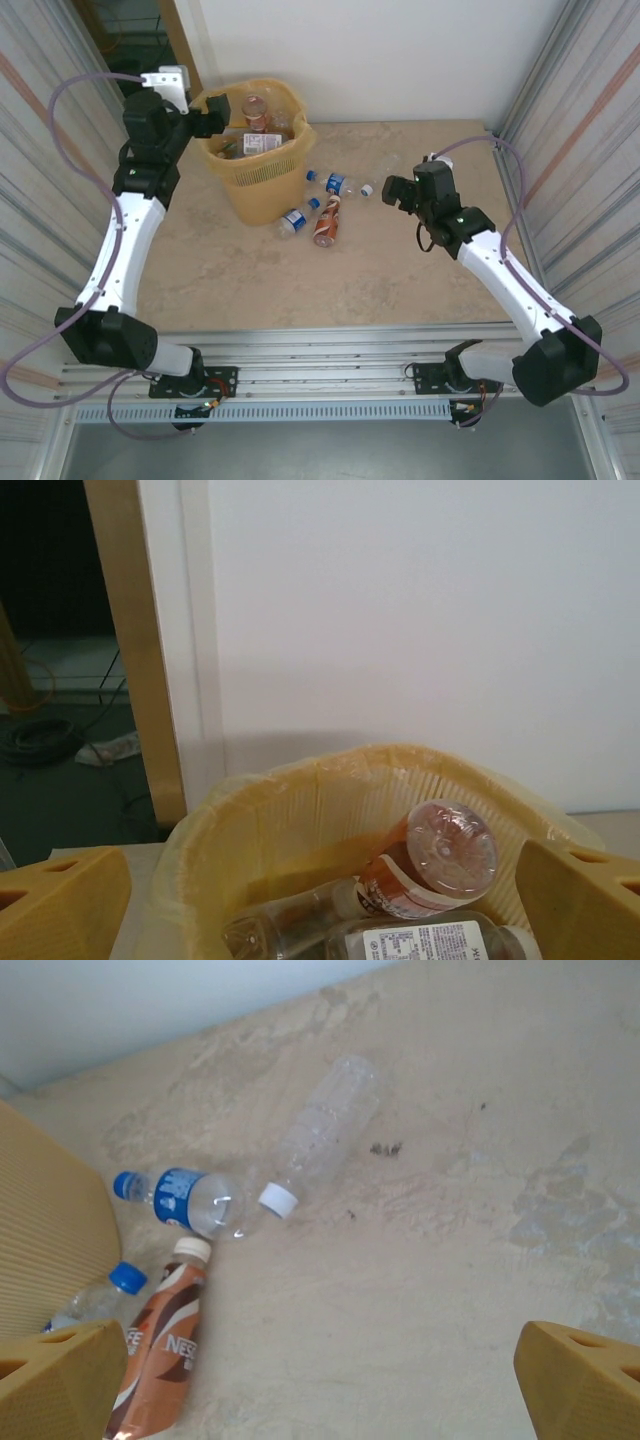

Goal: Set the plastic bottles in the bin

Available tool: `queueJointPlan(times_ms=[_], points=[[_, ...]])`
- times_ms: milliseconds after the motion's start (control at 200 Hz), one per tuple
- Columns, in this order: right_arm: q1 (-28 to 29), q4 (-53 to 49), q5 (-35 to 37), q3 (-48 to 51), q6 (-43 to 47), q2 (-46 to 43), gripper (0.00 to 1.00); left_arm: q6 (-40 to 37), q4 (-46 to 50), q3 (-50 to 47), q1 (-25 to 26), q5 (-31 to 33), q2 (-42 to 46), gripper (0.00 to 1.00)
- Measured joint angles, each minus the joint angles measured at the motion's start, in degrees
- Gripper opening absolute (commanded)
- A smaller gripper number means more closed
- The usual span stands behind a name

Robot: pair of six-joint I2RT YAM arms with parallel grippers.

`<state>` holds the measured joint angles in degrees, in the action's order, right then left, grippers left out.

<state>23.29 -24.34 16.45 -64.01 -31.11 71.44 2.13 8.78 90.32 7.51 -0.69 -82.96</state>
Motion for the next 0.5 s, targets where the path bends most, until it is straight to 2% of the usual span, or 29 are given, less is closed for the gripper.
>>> queueJointPlan(times_ms=[245, 501], points=[[-4.15, -1.14, -4.61, -3.3, -1.51, 4.79, 0.98, -7.56, 3.48, 8.9, 5.07, 2.08, -10.14, 0.99], [-8.33, -0.92, -8.35, -7.04, -2.97, 10.62, 0.99, -12.09, 6.56, 16.41, 6.97, 4.66, -18.78, 0.99]])
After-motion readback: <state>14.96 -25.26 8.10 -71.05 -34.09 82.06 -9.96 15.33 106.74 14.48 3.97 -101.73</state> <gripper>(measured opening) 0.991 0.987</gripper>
